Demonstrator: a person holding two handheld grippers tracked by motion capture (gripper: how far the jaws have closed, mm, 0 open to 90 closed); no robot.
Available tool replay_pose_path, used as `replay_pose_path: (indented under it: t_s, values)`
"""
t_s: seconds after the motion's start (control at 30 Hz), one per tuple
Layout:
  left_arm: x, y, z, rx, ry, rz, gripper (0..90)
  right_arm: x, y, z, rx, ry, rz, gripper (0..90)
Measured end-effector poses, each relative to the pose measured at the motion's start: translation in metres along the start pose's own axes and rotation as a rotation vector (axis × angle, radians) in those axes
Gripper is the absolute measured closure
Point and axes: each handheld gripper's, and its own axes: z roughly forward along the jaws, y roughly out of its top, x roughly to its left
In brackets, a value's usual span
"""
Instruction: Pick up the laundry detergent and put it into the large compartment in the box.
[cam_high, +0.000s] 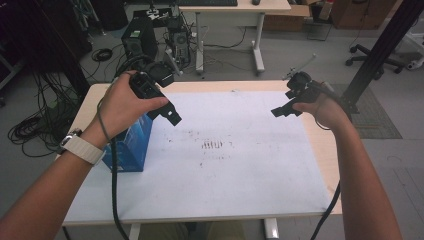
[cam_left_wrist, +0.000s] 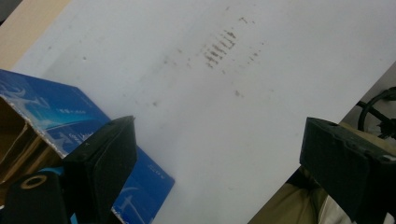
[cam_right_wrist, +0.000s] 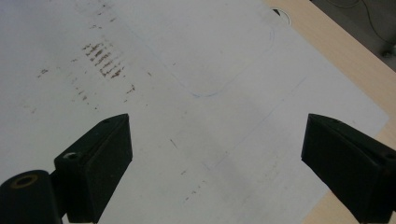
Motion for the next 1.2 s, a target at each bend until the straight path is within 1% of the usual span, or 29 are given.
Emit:
replay_pose_path:
  t_s: [0.1, 0.2, 0.23, 0.33, 0.5, 0.7, 0.8, 0.87, 1.0, 1.2]
  values:
    - [-0.003, 0.001, 0.001, -0.004, -0.006, 0.015, 11.5, 0.001, 0.001, 0.0, -0.001, 0.0, -0.002, 8.9]
    - [-0.006, 0.001, 0.004, -0.004, -0.024, 0.039, 11.5, 0.002, 0.002, 0.002, 0.004, 0.001, -0.005, 8.9]
    - [-0.008, 0.001, 0.005, -0.001, -0.03, 0.06, 11.5, 0.002, 0.002, 0.002, 0.004, 0.001, -0.005, 8.9]
    - [-0.012, 0.001, 0.007, -0.003, -0.038, 0.095, 11.5, 0.002, 0.003, 0.003, 0.003, 0.002, -0.007, 8.9]
    - [-0.017, 0.004, 0.01, 0.001, -0.051, 0.132, 11.4, 0.001, 0.003, 0.004, 0.005, 0.002, -0.007, 8.9]
    - [-0.022, 0.006, 0.015, 0.004, -0.066, 0.16, 11.3, 0.002, 0.003, 0.004, 0.005, 0.002, -0.007, 8.9]
    - [-0.024, 0.006, 0.017, 0.007, -0.078, 0.181, 11.3, 0.001, 0.003, 0.005, 0.01, 0.001, -0.006, 8.8]
    - [-0.025, 0.006, 0.018, 0.006, -0.074, 0.188, 11.3, 0.001, 0.003, 0.006, 0.013, 0.001, -0.005, 8.9]
    - [-0.027, 0.006, 0.017, 0.01, -0.08, 0.195, 11.4, 0.002, 0.003, 0.006, 0.011, 0.004, -0.008, 8.9]
    - [-0.027, 0.007, 0.018, 0.006, -0.079, 0.191, 11.4, 0.002, 0.003, 0.007, 0.011, 0.006, -0.009, 8.8]
